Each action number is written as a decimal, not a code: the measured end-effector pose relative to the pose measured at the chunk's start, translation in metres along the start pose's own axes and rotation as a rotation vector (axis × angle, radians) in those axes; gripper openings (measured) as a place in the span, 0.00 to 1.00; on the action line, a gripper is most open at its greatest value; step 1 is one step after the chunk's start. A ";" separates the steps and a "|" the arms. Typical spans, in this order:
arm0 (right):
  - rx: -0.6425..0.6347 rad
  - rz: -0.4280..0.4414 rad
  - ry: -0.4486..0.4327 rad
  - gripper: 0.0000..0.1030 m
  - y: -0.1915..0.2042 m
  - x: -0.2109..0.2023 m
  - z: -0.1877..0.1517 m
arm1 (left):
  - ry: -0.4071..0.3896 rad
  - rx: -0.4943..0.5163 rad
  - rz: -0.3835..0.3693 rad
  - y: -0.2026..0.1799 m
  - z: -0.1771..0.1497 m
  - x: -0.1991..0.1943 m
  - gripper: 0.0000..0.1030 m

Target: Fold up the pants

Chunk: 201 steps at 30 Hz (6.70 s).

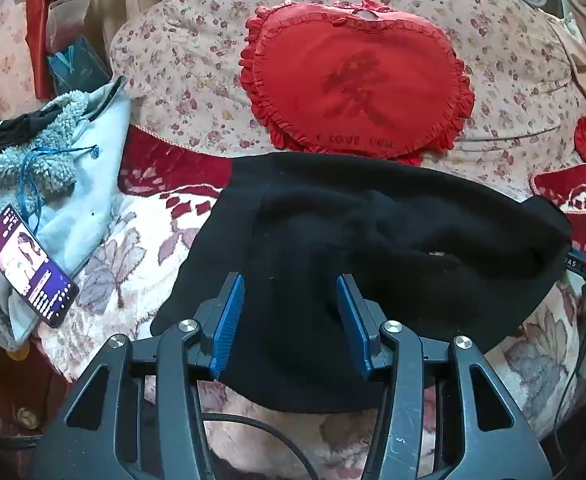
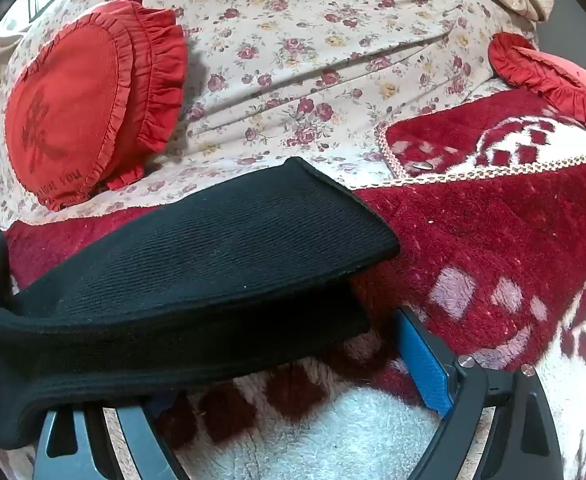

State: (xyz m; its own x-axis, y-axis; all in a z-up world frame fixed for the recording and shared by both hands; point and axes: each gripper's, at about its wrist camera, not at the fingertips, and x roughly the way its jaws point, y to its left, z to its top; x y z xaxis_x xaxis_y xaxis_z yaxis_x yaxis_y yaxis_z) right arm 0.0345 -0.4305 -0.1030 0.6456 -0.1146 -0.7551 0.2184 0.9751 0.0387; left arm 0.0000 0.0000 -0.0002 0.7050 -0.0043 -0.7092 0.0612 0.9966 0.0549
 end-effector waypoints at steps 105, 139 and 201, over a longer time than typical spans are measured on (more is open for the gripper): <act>-0.275 0.334 -0.091 0.77 0.163 -0.135 -0.068 | 0.139 0.019 -0.042 -0.015 -0.020 0.014 0.45; -0.232 0.326 -0.059 0.77 0.150 -0.128 -0.071 | 0.184 -0.057 -0.074 0.013 -0.033 0.004 0.45; -0.118 0.681 0.079 0.19 0.148 -0.158 -0.070 | 0.116 -0.216 0.120 0.123 -0.010 0.011 0.26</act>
State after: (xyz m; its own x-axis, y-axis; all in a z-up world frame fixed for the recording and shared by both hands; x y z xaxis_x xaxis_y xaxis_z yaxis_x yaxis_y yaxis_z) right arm -0.0864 -0.2551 -0.0232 0.5546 0.5398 -0.6332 -0.3005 0.8396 0.4526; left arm 0.0082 0.1238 -0.0085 0.6121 0.1122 -0.7828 -0.1787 0.9839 0.0013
